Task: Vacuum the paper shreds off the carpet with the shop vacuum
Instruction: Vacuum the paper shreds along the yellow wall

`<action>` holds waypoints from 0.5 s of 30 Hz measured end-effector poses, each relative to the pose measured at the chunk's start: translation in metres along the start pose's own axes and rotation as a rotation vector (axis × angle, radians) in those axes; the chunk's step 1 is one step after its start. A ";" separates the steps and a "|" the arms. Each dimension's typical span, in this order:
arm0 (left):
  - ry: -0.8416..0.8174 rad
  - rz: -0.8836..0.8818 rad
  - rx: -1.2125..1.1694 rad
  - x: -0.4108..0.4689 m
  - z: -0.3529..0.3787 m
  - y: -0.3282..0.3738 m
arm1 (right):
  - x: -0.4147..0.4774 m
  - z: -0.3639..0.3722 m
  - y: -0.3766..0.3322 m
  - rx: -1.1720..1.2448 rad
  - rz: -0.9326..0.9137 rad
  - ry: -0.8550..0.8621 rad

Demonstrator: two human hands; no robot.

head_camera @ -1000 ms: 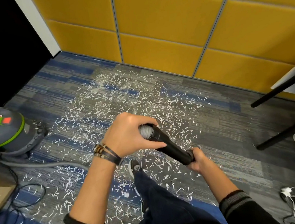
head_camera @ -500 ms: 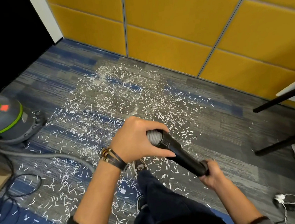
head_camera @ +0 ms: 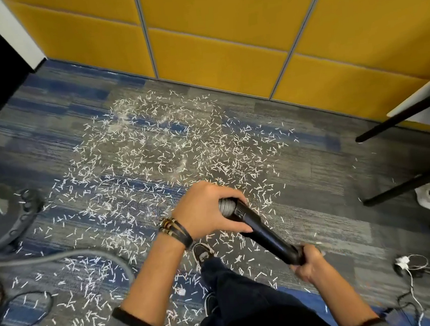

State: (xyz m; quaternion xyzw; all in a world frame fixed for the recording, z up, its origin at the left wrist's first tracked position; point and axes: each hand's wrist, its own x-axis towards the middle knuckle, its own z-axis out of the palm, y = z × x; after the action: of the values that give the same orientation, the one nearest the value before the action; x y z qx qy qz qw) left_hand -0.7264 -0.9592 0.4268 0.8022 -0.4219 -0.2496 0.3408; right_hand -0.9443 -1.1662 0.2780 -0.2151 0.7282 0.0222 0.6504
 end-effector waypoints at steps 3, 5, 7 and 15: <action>0.060 -0.011 -0.005 0.012 -0.027 -0.009 | -0.006 0.039 -0.022 0.060 -0.022 -0.073; 0.101 -0.021 -0.019 0.017 -0.042 -0.015 | -0.008 0.064 -0.036 0.051 -0.038 -0.103; 0.147 -0.019 -0.015 0.020 -0.055 -0.020 | -0.012 0.088 -0.050 0.000 -0.072 -0.128; 0.344 0.050 0.107 0.015 -0.098 -0.018 | -0.031 0.177 -0.091 -0.085 -0.086 -0.277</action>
State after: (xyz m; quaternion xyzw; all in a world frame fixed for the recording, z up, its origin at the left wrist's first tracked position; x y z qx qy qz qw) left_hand -0.6421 -0.9316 0.4742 0.8394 -0.3899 -0.0774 0.3707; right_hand -0.7450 -1.1845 0.3033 -0.2684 0.6199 0.0545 0.7354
